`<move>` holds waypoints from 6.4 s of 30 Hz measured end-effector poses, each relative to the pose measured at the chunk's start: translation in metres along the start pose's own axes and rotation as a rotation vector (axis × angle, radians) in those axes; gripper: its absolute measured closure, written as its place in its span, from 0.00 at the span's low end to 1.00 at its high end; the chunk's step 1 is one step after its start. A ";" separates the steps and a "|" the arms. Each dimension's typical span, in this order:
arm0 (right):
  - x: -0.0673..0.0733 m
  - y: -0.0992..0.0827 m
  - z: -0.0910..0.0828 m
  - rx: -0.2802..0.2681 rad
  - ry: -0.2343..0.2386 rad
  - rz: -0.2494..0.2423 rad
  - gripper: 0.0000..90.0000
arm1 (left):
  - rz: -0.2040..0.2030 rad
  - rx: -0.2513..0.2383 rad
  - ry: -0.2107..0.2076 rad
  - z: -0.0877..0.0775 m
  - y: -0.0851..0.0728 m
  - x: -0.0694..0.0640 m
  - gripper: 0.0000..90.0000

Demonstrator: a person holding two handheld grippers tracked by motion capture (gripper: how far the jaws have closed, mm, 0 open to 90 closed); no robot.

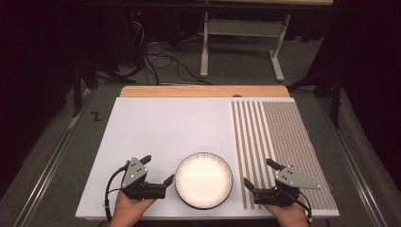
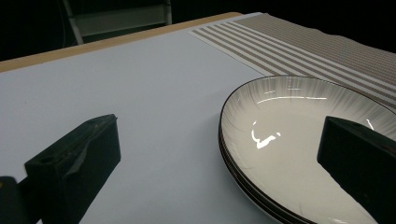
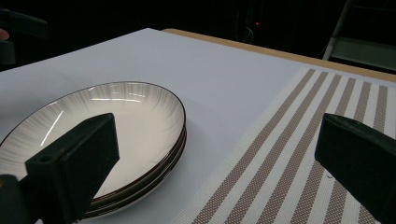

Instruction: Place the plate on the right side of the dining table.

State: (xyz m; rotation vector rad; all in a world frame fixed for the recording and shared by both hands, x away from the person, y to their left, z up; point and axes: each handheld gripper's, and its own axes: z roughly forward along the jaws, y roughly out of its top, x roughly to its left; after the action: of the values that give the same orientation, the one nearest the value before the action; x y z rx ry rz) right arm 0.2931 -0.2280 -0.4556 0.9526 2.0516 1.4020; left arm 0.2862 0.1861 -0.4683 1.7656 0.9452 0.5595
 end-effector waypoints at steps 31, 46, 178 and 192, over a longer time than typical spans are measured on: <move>0.004 0.001 0.000 0.011 -0.031 -0.027 0.15 | 0.005 0.004 0.004 0.000 0.000 0.000 0.00; 0.012 0.017 0.023 0.046 -0.013 0.010 0.44 | 0.004 0.008 0.013 0.001 -0.002 0.002 0.01; 0.047 -0.013 0.064 0.295 0.113 -0.055 1.00 | -0.195 0.157 -0.197 0.020 -0.024 0.005 0.19; 0.048 -0.013 0.064 0.292 0.106 -0.056 1.00 | -0.205 0.165 -0.204 0.020 -0.024 0.006 0.21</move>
State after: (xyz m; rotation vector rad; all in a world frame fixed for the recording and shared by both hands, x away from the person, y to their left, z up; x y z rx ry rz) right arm 0.3040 -0.1560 -0.4913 0.9434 2.3901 1.1674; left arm 0.2963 0.1842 -0.4980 1.8042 1.0356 0.1701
